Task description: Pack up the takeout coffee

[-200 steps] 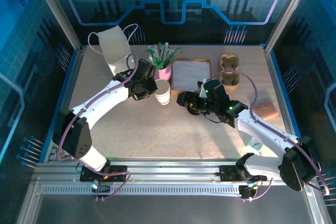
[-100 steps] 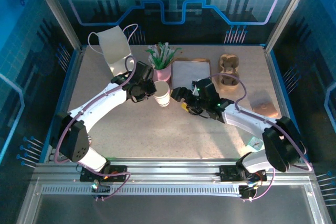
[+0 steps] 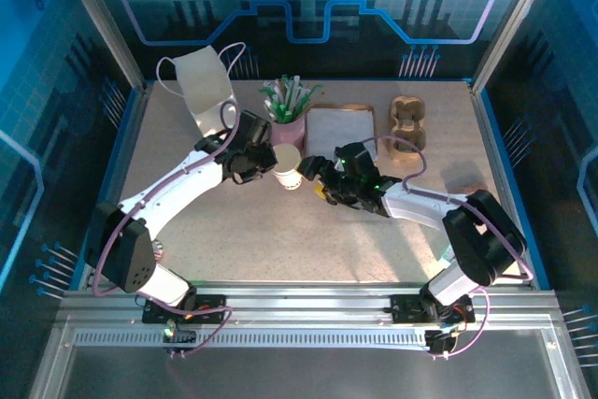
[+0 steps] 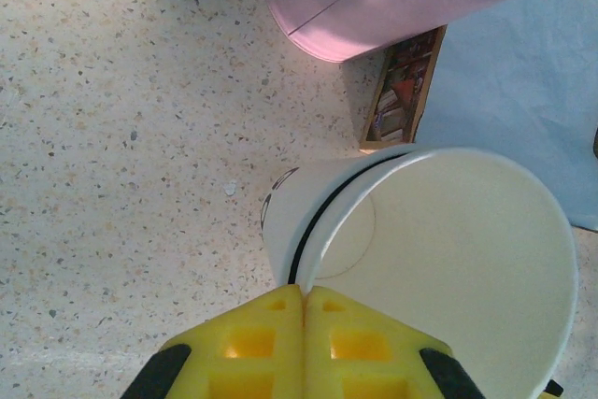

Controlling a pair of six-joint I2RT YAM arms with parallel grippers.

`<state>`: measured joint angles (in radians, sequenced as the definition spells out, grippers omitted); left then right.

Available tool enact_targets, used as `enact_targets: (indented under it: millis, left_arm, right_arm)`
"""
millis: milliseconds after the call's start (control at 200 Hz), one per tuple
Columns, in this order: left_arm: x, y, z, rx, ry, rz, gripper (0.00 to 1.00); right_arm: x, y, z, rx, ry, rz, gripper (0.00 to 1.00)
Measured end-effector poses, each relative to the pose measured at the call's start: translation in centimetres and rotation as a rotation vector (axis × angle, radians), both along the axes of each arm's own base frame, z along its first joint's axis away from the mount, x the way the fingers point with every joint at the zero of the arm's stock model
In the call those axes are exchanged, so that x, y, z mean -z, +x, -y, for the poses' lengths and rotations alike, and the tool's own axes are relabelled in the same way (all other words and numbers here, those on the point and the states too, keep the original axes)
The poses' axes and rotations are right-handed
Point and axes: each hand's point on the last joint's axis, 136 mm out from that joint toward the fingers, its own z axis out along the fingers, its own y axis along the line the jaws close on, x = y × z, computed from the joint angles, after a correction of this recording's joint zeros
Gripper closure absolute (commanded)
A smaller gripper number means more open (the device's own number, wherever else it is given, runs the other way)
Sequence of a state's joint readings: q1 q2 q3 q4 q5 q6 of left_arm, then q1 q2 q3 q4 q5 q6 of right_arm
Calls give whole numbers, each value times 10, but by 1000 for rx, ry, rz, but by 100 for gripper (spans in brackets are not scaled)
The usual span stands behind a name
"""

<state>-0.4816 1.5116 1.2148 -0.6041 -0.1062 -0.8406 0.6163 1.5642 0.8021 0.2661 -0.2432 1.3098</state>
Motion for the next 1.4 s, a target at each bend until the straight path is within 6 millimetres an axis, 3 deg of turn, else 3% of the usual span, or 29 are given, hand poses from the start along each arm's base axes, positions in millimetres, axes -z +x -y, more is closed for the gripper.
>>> enact_targets:
  millis: [790,1276,1401]
  left_arm:
    - [7,0,-2,-31,-23,-15,100]
    - [2,7,-1,-49,-60,6,100]
    - [-9,13,-1,-53,-73,26,100]
  right_arm:
    - [26,9,-5,29,-23,-12,14]
    - [31,9,-2,32,-53,-8,14]
    - [31,9,-2,30,-56,-9,14]
